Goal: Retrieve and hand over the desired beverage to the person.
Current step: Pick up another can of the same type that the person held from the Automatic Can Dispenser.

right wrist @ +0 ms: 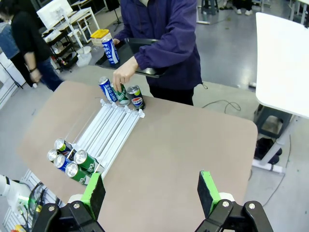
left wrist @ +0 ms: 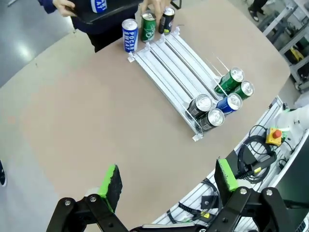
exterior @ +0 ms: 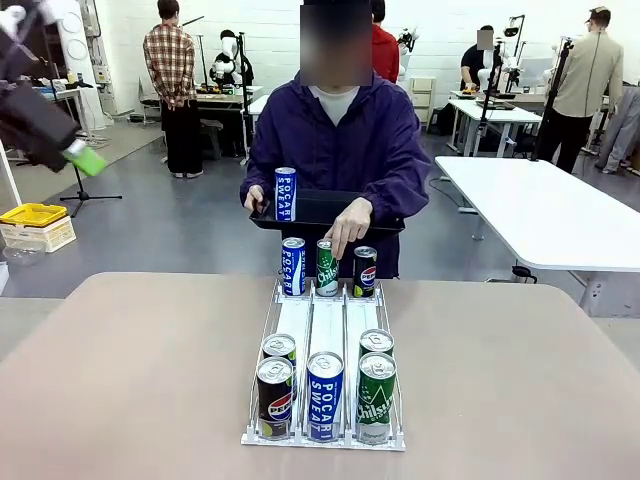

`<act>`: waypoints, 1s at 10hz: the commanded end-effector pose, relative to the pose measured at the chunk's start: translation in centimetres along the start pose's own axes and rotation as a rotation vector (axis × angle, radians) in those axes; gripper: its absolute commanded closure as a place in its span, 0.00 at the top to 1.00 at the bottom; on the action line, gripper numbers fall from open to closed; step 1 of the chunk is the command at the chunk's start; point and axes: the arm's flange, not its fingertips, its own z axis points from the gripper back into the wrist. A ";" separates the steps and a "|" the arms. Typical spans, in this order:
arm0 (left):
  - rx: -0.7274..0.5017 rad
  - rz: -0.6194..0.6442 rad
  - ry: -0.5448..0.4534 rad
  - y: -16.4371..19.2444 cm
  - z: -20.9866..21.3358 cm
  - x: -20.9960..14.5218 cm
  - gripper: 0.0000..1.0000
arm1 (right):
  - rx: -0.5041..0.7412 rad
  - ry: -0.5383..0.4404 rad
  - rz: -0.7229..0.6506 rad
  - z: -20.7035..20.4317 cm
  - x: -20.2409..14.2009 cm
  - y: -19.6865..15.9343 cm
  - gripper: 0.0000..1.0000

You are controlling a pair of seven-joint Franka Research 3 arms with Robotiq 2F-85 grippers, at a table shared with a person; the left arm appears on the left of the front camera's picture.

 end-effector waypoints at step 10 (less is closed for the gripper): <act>-0.230 0.107 -0.169 6.5 4.4 -3.3 1.00 | 0.013 -0.001 0.003 -0.2 0.0 0.0 1.00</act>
